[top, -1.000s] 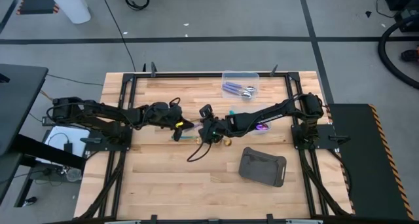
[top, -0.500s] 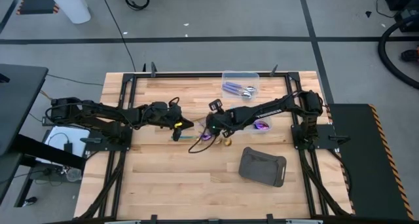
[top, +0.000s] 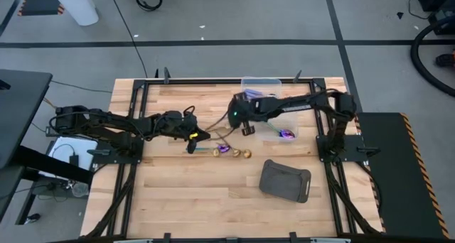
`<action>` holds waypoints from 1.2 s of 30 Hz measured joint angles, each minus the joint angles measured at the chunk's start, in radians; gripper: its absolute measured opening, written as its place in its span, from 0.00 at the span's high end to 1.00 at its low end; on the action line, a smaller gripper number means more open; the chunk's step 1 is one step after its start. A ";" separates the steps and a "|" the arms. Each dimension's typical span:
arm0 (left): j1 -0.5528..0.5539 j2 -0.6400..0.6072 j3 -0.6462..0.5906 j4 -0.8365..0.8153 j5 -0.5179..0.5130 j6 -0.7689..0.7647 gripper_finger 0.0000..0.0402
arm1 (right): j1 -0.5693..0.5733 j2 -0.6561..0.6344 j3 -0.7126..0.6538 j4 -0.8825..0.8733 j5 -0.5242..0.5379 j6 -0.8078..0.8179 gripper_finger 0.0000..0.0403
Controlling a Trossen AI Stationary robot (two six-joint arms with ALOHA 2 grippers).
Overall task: Sort silverware by color (type)
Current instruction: Put the violet spoon into the top transparent bin
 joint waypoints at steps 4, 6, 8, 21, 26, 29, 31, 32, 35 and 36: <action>0.000 0.000 0.000 0.000 0.000 0.000 0.89 | -0.040 -0.051 0.000 0.015 -0.038 0.010 0.98; 0.000 0.000 0.000 0.000 0.000 0.000 0.89 | -0.067 -0.076 0.000 0.014 -0.054 0.013 0.98; 0.000 0.000 0.000 0.000 0.000 0.000 0.89 | -0.101 -0.097 0.000 0.012 -0.093 0.027 0.98; 0.000 0.000 -0.001 -0.016 0.000 0.000 0.89 | -0.288 -0.126 0.000 -0.047 -0.284 0.050 0.98; 0.000 0.000 -0.001 -0.022 0.000 0.000 0.89 | -0.360 -0.126 -0.008 -0.037 -0.323 0.197 0.98; 0.000 0.000 -0.001 -0.022 0.000 0.000 0.89 | -0.405 -0.126 -0.032 -0.045 -0.288 0.326 0.98; 0.000 0.000 -0.001 -0.022 0.000 0.000 0.89 | -0.432 -0.126 -0.049 -0.044 -0.286 0.391 0.98; 0.000 0.000 -0.001 -0.022 0.000 0.000 0.89 | -0.444 -0.126 -0.059 -0.044 -0.286 0.421 0.98; 0.000 0.000 -0.001 -0.021 0.000 0.000 0.89 | -0.473 -0.126 -0.093 -0.043 -0.281 0.507 0.98; 0.000 0.000 -0.001 -0.021 0.000 0.000 0.89 | -0.482 -0.126 -0.104 -0.041 -0.282 0.533 0.98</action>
